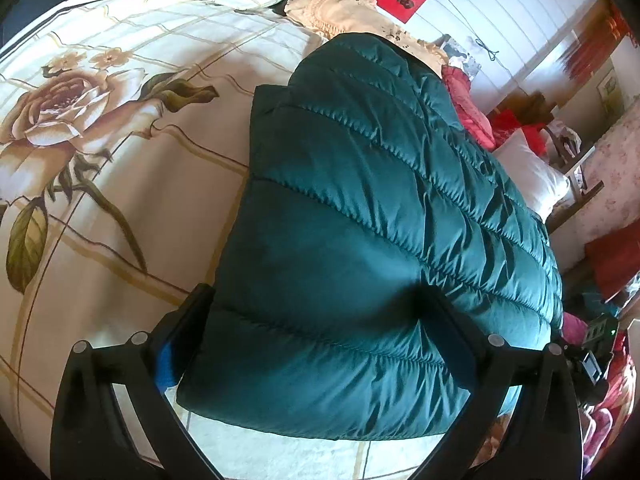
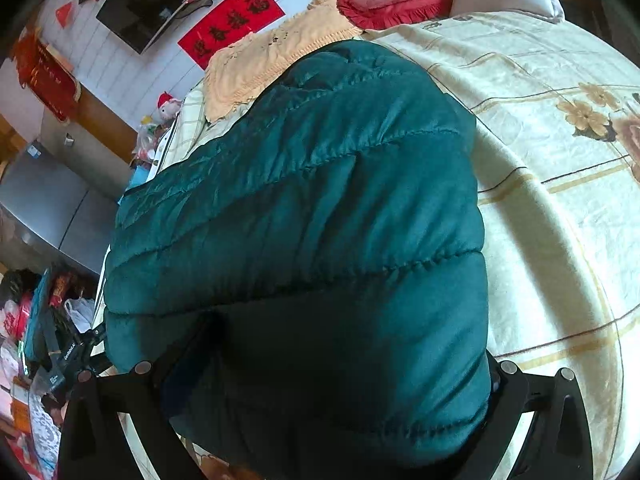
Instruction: Fold large clothes
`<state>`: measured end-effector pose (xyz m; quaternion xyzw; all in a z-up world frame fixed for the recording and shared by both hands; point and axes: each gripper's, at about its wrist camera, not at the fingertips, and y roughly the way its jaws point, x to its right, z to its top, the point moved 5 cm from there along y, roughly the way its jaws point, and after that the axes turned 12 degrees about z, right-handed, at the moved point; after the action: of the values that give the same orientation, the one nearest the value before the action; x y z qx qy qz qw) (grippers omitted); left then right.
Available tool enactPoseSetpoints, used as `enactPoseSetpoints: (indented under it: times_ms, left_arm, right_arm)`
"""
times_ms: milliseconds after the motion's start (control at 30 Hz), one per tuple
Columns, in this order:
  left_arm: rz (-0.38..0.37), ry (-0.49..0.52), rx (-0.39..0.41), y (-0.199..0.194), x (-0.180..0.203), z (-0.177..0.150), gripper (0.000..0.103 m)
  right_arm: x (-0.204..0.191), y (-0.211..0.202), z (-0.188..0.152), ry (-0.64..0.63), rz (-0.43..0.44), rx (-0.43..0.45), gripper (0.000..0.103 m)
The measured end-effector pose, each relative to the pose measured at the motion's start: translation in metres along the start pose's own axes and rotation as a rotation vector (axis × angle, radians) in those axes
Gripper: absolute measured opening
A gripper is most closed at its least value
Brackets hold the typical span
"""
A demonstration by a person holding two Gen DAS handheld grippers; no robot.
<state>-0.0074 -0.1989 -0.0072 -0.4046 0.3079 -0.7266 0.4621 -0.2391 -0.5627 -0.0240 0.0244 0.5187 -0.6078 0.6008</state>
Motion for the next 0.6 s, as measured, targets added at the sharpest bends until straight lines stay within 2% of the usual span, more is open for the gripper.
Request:
enactPoseSetpoints:
  times_ms: [600]
  left_arm:
    - [0.024, 0.010, 0.003, 0.004, 0.007, 0.001, 0.102]
  right_arm:
    - [-0.008, 0.012, 0.003, -0.027, -0.034, -0.027, 0.103]
